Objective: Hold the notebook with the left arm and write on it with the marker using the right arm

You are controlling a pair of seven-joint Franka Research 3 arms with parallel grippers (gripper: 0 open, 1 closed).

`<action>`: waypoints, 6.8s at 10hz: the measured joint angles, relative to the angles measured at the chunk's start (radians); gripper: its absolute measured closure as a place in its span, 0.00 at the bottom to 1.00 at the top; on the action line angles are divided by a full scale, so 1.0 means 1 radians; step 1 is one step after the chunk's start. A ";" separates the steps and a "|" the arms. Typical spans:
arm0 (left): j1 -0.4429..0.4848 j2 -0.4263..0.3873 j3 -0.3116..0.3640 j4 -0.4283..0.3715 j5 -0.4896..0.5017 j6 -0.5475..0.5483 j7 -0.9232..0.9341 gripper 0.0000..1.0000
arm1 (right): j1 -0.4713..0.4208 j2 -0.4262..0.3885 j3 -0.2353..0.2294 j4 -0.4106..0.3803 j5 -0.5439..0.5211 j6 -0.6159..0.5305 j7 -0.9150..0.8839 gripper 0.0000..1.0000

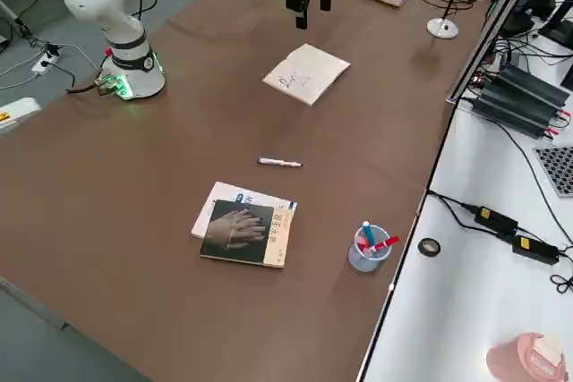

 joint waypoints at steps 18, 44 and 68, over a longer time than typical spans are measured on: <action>-0.116 0.199 -0.438 -0.015 -0.015 0.262 -0.624 0.00 | -0.005 0.000 0.006 -0.004 0.000 -0.054 -0.015 0.00; -0.448 0.744 -0.435 0.013 0.526 0.636 -1.137 0.00 | 0.005 0.001 0.010 -0.070 0.000 -0.069 -0.017 0.00; -0.613 0.931 -0.315 0.023 0.636 0.825 -1.127 0.00 | 0.006 -0.006 0.010 -0.065 0.001 0.005 0.046 0.00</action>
